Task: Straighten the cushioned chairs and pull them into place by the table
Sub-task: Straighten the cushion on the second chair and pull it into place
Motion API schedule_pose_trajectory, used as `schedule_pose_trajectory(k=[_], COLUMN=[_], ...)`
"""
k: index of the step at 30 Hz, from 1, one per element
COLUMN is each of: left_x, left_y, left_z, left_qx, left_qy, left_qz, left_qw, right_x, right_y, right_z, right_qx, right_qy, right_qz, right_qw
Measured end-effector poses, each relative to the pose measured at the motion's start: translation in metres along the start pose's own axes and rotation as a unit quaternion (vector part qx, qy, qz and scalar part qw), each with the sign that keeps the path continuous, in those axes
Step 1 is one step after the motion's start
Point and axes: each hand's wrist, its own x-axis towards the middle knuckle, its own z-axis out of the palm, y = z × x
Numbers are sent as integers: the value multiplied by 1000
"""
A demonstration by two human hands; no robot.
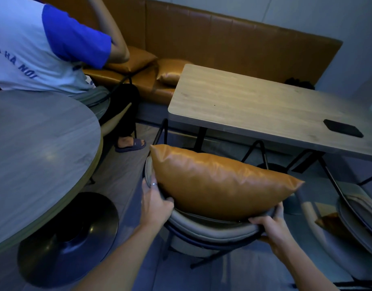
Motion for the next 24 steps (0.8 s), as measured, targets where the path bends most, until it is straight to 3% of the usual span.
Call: schedule_pose_trajectory(k=[24], left_x=[0], left_y=[1], left_z=[-6], left_qx=[3], left_qy=[-27], left_qz=[-4], left_qw=[1000], right_x=[-6], right_y=[-7], right_z=[12], right_qx=[-44], right_qy=[22], right_qz=[35], right_qw=[998])
